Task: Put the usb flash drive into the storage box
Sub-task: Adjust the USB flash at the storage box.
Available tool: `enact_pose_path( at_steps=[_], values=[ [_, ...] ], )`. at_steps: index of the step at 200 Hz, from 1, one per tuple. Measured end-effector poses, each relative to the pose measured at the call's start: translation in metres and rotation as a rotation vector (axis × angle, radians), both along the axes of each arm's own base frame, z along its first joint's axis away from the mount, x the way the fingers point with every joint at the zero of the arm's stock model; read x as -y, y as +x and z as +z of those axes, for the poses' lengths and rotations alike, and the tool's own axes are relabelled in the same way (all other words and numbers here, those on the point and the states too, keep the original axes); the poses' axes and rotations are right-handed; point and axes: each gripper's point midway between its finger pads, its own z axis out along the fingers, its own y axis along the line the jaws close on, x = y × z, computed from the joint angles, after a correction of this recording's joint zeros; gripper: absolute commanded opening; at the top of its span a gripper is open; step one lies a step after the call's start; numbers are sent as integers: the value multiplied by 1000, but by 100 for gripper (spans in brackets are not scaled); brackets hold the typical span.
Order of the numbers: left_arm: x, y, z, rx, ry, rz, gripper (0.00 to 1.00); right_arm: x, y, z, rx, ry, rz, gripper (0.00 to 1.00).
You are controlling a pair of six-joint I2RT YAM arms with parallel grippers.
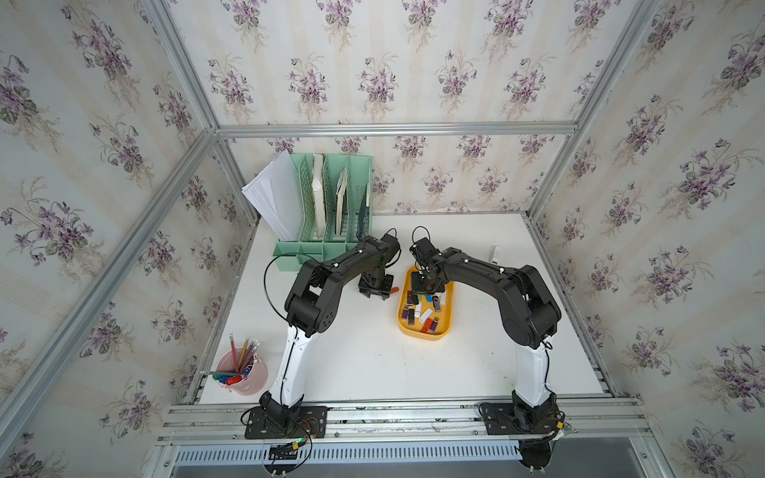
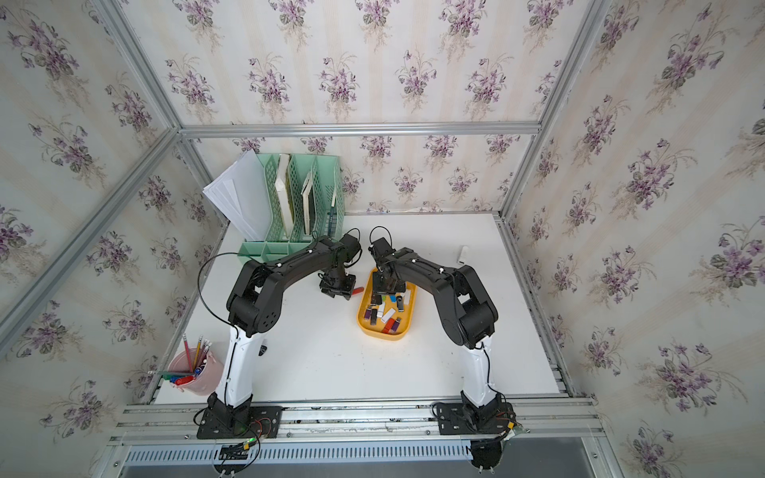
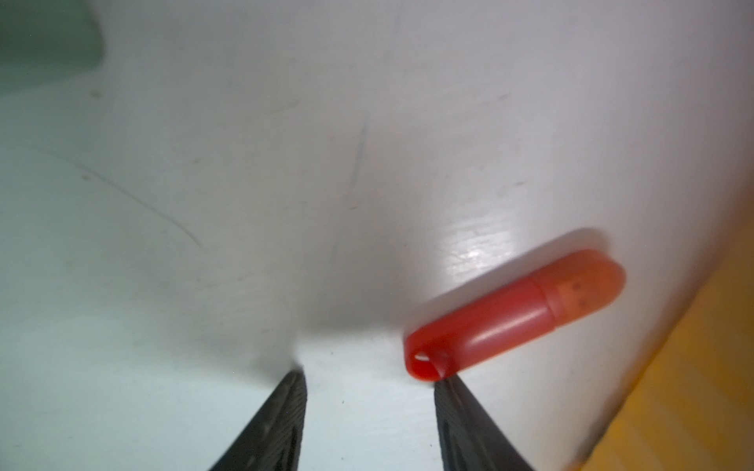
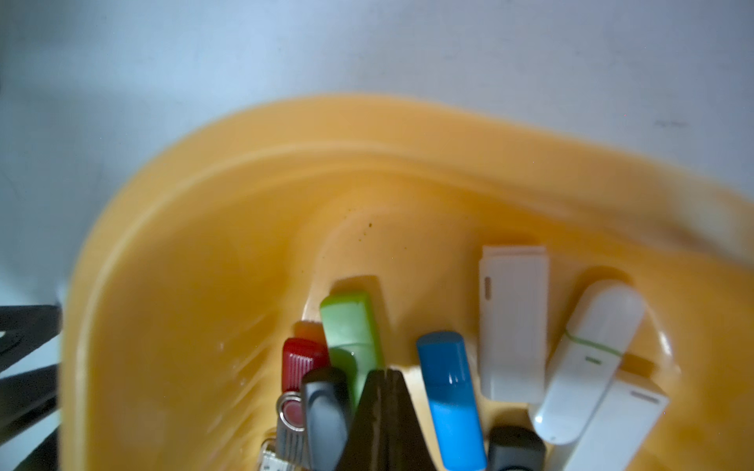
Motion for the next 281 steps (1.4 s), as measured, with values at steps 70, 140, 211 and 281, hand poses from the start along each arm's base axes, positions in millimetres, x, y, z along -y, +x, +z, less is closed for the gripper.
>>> enact_pose_path(
  at_steps=[70, 140, 211, 281],
  values=[
    [0, 0, -1, 4, -3, 0, 56, -25, -18, 3, -26, 50, 106, 0],
    [0, 0, -1, 5, -3, 0, 56, -20, -10, 17, 10, 31, 86, 0],
    [0, 0, 0, 5, -3, 0, 56, 5, -8, 3, -10, -28, 31, 0],
    [0, 0, 0, 5, -3, 0, 56, 16, -12, -8, -29, -71, 19, 0]
  ],
)
